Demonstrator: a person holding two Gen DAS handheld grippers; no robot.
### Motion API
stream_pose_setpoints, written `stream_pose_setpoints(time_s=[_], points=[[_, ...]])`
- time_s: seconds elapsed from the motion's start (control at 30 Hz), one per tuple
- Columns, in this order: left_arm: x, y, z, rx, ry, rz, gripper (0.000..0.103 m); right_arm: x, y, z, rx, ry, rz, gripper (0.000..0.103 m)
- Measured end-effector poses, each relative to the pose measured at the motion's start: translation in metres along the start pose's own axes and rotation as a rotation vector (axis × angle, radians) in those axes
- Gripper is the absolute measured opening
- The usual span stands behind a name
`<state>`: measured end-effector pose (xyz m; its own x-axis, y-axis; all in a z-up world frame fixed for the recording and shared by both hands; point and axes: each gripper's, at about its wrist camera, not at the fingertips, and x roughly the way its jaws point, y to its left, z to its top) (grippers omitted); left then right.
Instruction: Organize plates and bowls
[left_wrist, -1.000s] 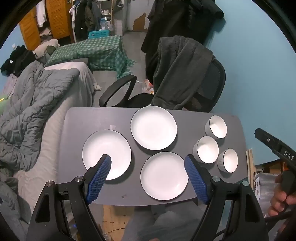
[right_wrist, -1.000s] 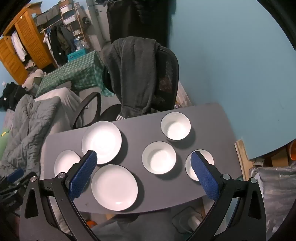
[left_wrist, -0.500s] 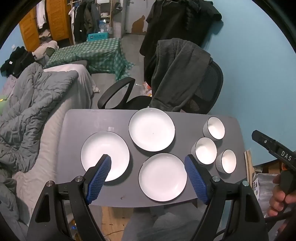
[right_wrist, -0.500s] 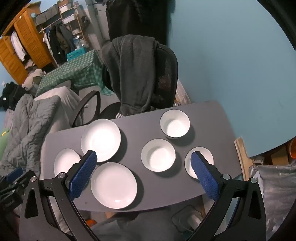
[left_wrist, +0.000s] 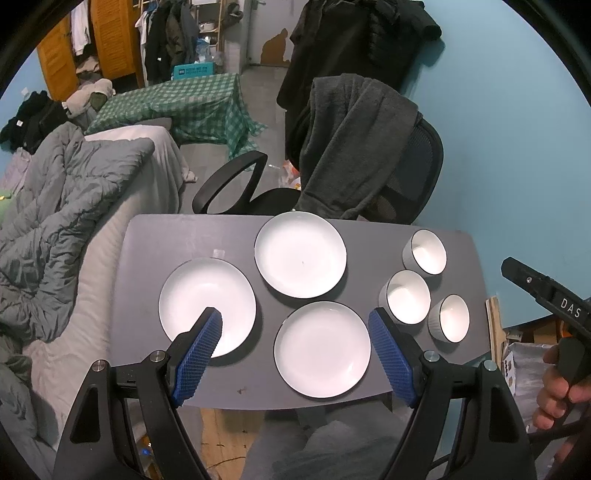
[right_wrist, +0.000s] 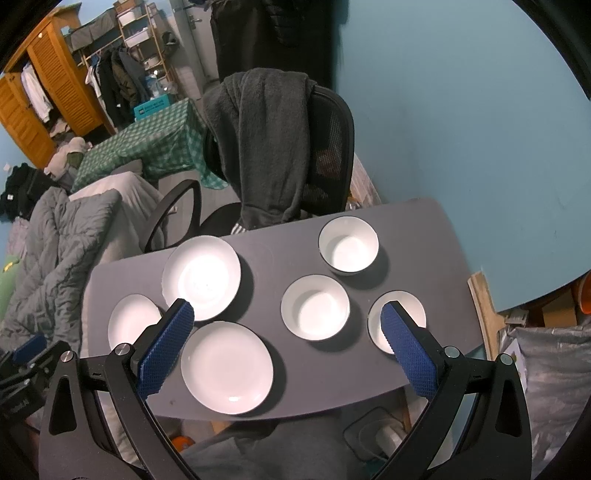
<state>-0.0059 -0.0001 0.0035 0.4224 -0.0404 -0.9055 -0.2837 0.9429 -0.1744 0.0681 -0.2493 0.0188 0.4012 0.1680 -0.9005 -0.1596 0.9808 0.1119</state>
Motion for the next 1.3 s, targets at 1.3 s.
stream_pose_setpoints(time_s=[1.3], points=[[0.003, -0.005, -0.001, 0.015, 0.007, -0.028, 0.083, 0.000, 0.004, -0.004, -0.005, 0.018, -0.001, 0.101]])
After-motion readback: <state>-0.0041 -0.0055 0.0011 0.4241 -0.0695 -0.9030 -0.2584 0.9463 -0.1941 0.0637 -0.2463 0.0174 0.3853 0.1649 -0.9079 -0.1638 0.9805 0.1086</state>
